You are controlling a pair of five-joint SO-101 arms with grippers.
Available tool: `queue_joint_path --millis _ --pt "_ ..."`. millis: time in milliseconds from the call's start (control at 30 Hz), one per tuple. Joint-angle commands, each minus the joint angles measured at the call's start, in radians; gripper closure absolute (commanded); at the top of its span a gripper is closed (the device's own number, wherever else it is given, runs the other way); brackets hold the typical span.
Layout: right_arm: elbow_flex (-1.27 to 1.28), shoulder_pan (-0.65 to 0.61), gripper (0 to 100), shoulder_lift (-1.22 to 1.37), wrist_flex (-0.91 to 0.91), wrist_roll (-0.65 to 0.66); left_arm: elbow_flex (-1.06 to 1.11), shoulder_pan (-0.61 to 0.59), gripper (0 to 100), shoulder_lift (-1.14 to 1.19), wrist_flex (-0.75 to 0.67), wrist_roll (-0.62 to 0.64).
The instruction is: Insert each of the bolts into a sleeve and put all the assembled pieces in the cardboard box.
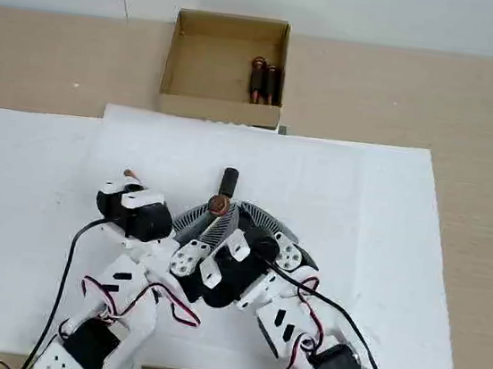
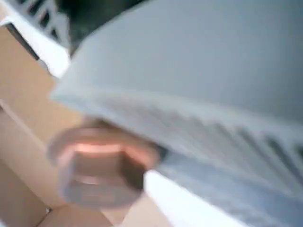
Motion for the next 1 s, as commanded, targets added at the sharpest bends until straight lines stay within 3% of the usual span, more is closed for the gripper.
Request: queue_joint_path --millis 0,133,367,800,967 --pt "-0.017 0.001 99.6 -0.016 -0.039 0.008 0.013 0.006 85 -0.003 0.048 -0.035" --pt "-0.015 0.001 99.6 -0.016 -0.039 0.008 0.005 0.005 75 -0.003 0.089 -0.037" --pt "-0.011 0.001 99.6 -0.016 -0.033 0.008 -0.041 -0.04 74 -0.003 0.104 -0.038" --pt "0.009 0.004 99.6 -0.016 -0.033 0.006 -0.283 -0.044 74 -0.003 0.281 -0.052" --pt "0.009 0.004 99.6 -0.016 -0.035 0.006 -0.32 -0.121 76 -0.003 0.288 -0.112"
